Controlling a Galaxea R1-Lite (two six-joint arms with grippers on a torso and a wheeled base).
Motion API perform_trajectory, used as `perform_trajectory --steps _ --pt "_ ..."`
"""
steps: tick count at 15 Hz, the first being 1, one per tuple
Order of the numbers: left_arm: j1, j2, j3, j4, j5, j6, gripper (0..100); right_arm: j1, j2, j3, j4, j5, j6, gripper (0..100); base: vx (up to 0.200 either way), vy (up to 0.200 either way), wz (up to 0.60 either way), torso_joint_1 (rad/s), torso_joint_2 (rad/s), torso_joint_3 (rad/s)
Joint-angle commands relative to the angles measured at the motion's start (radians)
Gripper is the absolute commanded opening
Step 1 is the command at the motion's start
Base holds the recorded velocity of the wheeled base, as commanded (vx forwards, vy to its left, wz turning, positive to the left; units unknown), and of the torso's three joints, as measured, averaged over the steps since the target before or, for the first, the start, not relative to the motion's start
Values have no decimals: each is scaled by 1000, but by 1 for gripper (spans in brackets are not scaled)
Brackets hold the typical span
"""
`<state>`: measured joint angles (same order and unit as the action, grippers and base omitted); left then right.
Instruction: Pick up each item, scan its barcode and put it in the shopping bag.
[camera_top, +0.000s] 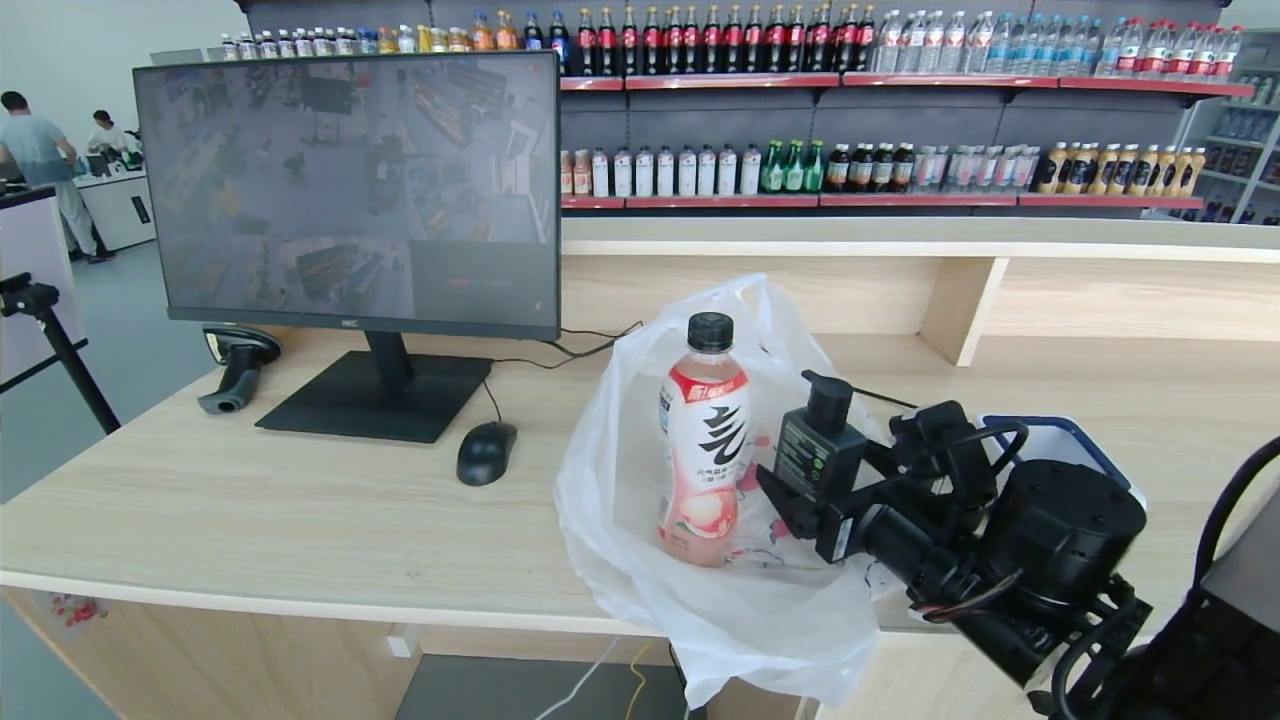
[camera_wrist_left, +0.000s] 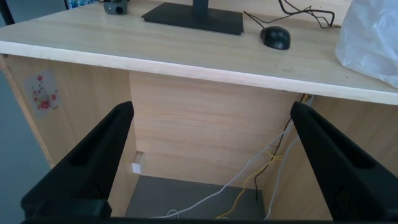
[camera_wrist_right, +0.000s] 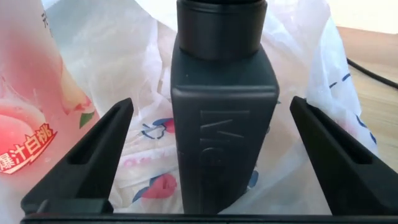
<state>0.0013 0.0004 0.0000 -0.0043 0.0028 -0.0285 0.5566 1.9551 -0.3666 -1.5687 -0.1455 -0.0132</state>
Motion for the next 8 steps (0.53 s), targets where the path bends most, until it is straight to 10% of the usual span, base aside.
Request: perform_trajectory --steps 1,8 --pt "0 1 0 0 0 -1 100 5 -55 6 -2 0 -1 100 0 0 0 0 0 0" --pt "0 1 0 0 0 -1 100 32 -160 78 -2 -2 6 100 0 0 0 0 0 0"
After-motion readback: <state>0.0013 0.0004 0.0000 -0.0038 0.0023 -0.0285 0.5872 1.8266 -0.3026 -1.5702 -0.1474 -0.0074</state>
